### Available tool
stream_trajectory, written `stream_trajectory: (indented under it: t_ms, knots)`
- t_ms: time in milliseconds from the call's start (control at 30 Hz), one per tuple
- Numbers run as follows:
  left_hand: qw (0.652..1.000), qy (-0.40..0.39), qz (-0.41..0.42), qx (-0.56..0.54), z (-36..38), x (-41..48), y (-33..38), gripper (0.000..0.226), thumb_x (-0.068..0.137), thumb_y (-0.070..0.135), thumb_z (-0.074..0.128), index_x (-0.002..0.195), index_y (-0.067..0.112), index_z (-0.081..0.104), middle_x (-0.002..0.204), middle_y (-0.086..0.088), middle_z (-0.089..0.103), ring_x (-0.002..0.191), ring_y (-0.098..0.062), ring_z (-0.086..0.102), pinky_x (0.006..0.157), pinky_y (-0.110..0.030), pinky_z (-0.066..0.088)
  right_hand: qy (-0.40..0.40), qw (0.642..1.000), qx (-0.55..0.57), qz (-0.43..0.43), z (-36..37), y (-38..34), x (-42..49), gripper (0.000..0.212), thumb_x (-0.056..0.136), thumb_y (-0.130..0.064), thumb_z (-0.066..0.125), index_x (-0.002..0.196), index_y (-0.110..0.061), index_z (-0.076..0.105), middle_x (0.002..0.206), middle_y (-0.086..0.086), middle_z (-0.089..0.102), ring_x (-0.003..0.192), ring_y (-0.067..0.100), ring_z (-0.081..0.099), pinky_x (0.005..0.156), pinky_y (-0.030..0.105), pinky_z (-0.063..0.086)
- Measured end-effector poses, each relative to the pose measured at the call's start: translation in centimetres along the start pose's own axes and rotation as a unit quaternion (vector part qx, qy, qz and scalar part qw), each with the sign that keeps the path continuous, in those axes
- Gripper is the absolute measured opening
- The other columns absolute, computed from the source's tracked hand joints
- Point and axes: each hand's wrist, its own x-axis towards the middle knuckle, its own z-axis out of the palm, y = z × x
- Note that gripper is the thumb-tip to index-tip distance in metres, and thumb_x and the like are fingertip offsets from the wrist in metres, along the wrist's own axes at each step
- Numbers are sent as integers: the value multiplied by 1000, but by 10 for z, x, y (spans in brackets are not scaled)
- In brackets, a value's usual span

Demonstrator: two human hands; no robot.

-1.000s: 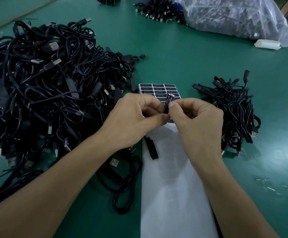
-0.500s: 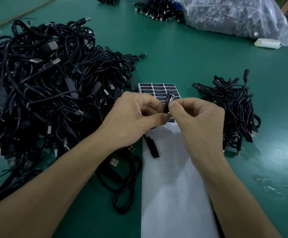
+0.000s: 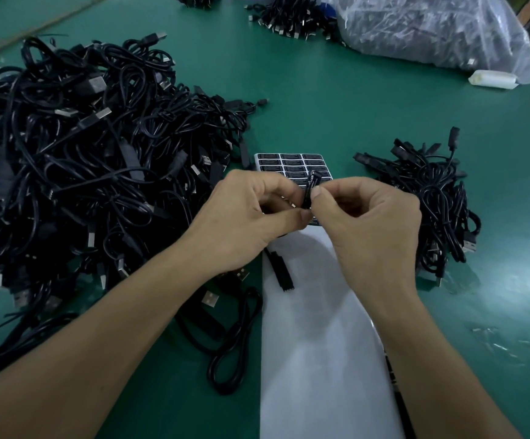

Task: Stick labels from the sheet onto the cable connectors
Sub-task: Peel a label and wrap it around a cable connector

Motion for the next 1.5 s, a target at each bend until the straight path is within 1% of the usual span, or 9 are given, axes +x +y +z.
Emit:
stream_trajectory:
  t_ms: [100,167,267,367,500,667,1000,1167,1500]
  knots:
    - [1000,-1,5,-2,0,0,0,5,84,26,80,83,24,75,73,2,75,69,-23,68,62,-33,48,8,1000,-11,-4,0,-1,-1,14,81,-20,74,71,-29,73,66,-13,72,62,9,70,59,16,54]
    - [1000,-3,8,-2,-1,0,0,5,85,25,80,83,25,75,73,1,75,65,-19,65,62,-29,46,10,1000,-9,0,-1,-1,-1,12,81,-20,75,72,-28,74,66,-13,72,62,10,70,60,19,55]
    - [1000,-8,9,0,-1,0,-1,5,87,22,78,84,25,75,74,1,75,69,-24,67,63,-30,48,8,1000,1,3,-1,-3,-1,12,81,-19,77,73,-28,74,66,-12,72,62,10,70,60,19,55]
    - [1000,-11,11,-2,0,-1,0,4,88,20,77,87,24,77,75,4,76,70,-17,69,66,-25,50,2,1000,13,9,-3,-4,-1,12,80,-20,82,74,-27,74,65,-13,72,61,10,71,60,18,55]
    - [1000,-9,13,-8,0,-1,1,2,88,18,77,89,20,77,77,2,77,78,-25,71,75,-35,54,3,1000,17,26,-2,-4,-1,11,79,-21,84,74,-26,74,65,-10,72,62,12,71,61,21,56]
    - [1000,-4,12,-9,0,-1,2,3,87,17,78,89,19,77,75,5,77,77,-21,72,77,-33,55,1,999,20,27,-3,-4,0,13,79,-22,83,71,-27,74,64,-11,72,60,8,70,58,15,52]
    - [1000,6,2,-2,-1,0,1,2,86,19,80,86,20,78,74,6,76,72,-11,71,71,-22,52,-19,997,51,59,-5,0,3,8,79,-24,83,73,-23,77,65,-8,73,60,3,69,60,13,50]
    - [1000,7,-16,-17,1,0,0,6,83,19,81,83,22,77,69,8,74,61,-1,62,61,-11,44,-20,997,33,66,-6,2,6,15,82,-29,74,67,-26,74,58,-15,67,54,-3,57,57,11,44]
    - [1000,0,-6,-9,1,-1,-1,5,84,17,81,85,20,77,67,10,72,59,1,59,59,-11,43,-15,999,15,38,-6,2,5,19,83,-26,73,64,-27,72,56,-17,65,50,-4,55,53,8,41]
